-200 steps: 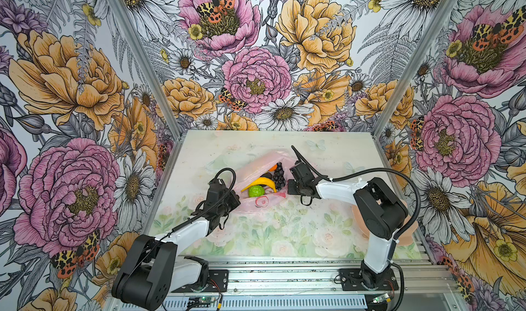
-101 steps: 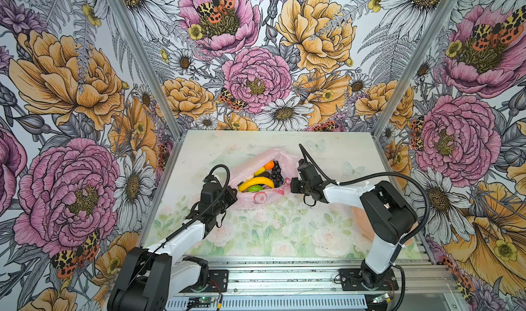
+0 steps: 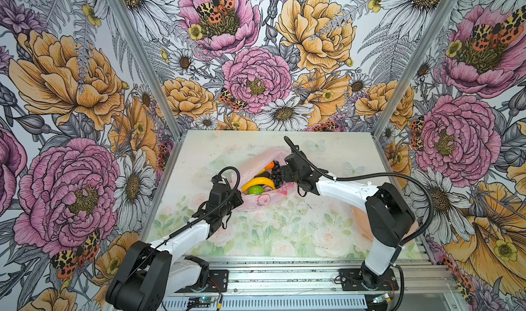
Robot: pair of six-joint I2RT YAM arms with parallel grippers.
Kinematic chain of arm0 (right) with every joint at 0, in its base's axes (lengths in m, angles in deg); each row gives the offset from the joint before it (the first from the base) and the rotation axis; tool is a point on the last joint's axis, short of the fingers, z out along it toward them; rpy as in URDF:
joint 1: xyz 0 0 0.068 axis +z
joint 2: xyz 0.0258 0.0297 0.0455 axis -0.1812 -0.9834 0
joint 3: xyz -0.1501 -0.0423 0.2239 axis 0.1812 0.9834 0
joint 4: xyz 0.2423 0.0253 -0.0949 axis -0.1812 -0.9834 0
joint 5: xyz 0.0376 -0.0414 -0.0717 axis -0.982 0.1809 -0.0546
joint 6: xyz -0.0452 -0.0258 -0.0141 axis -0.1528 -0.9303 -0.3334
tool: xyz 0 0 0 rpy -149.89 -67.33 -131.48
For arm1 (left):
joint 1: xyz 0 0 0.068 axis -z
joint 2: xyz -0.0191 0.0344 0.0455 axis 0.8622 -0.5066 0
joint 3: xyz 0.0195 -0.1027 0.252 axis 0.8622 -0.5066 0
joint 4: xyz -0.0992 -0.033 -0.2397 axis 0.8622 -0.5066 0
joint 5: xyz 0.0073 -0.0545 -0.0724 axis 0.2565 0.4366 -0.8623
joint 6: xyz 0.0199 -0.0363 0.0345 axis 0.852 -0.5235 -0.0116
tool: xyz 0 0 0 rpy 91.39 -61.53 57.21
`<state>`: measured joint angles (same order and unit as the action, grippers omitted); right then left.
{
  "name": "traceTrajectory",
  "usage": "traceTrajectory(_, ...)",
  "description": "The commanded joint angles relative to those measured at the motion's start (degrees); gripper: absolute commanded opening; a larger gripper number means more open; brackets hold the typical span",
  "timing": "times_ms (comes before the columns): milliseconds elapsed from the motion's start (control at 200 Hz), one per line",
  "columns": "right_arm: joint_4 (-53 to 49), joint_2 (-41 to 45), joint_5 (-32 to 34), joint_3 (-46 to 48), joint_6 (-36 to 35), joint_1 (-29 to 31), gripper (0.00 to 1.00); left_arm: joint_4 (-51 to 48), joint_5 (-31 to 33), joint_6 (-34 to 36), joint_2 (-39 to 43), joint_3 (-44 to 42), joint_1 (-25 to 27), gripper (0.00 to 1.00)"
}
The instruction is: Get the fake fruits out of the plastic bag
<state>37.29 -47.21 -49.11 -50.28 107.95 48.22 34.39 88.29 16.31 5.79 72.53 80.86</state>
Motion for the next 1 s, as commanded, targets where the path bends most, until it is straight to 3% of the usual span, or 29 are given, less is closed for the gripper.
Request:
traceTrajectory(0,-3.16,-4.74,2.38,-3.51,-0.55,-0.75,0.82,-0.85,1.63,1.43,0.26,0.28,1.04,0.00)
traceTrajectory(270,-3.16,-10.19,-1.75,-9.05,0.26,-3.39,0.80,-0.81,0.15,2.21,-1.32,-1.10,2.25,0.00)
traceTrajectory(425,-3.07,-12.16,-4.50,-9.57,1.12,-5.11,0.72,-0.51,-0.24,2.14,-2.95,-1.91,2.36,0.01)
traceTrajectory(500,-2.92,-12.47,-5.57,-9.00,1.39,-5.75,0.62,-0.45,-0.07,1.92,-2.79,-2.37,2.29,0.04)
traceTrajectory(666,-1.85,-10.00,-5.39,-6.10,1.41,-6.64,0.24,-1.61,1.65,1.57,-0.98,-2.94,2.08,0.09)
traceTrajectory(756,-0.11,-7.53,-5.23,-2.98,1.86,-7.09,0.11,-2.54,2.78,1.57,0.19,-2.88,1.73,0.09)
traceTrajectory(911,3.78,-3.42,-6.47,3.96,2.98,-7.35,0.00,-3.44,3.52,1.39,1.93,-2.59,0.05,0.13)
traceTrajectory(996,7.74,-1.40,-9.16,7.84,3.01,-7.05,0.00,-5.08,3.60,2.43,1.84,-0.80,-0.67,0.24)
